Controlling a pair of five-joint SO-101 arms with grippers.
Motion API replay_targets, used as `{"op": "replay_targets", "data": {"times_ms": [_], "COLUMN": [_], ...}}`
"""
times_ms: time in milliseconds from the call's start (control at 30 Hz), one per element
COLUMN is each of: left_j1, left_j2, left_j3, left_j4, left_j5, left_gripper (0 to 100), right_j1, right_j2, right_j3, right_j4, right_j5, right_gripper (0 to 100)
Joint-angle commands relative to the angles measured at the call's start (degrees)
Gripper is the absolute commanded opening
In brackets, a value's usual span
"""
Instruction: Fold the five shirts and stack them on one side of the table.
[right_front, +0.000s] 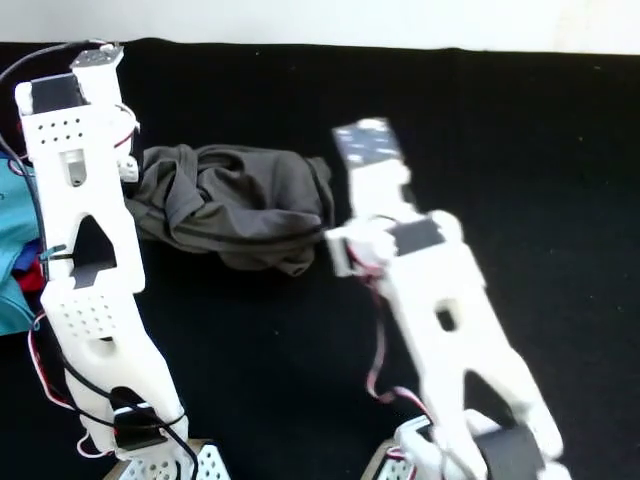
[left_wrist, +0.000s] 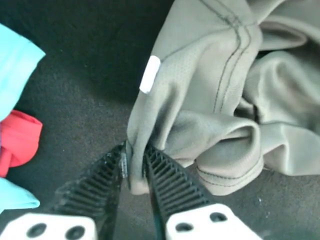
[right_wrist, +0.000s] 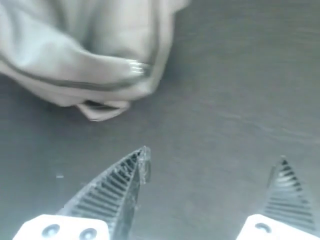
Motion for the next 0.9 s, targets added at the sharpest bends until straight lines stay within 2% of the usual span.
{"op": "replay_targets", "data": {"times_ms": [0,133,233,300,400,433,500,633,867], "left_j1": [-0.4,-0.4,-0.4,-0.4,-0.31,-0.31,-0.31,-0.22,-0.4], "left_j2": [-4.0,-4.0,-4.0,-4.0,-4.09,-4.18,-4.35,-4.62,-7.6], "left_j3": [-0.22,-0.22,-0.22,-0.22,-0.22,-0.22,-0.22,-0.48,-0.4], "left_j4": [0.62,0.62,0.62,0.62,0.62,0.62,0.62,0.62,0.62], "left_j5": [-0.35,-0.35,-0.35,-0.35,-0.35,-0.35,-0.35,-0.35,-0.35], "left_gripper": [4,12,14,14,13,12,8,1,1], "right_j1": [-4.7,-7.43,-8.13,-7.78,-5.49,-4.44,-2.15,2.86,12.0], "right_j2": [11.47,25.36,35.38,40.84,45.23,45.85,45.85,45.85,45.85], "right_j3": [-10.95,-20.97,-26.59,-30.02,-34.33,-35.82,-38.29,-47.52,-76.53], "right_j4": [-1.1,-1.01,-0.75,-0.57,0.04,0.31,2.07,8.66,26.59], "right_j5": [-2.64,-6.24,-6.59,-6.33,-6.24,-6.15,-6.15,-4.4,2.29], "right_gripper": [37.2,37.2,35.4,26.4,4.3,0.0,3.2,0.7,0.6]}}
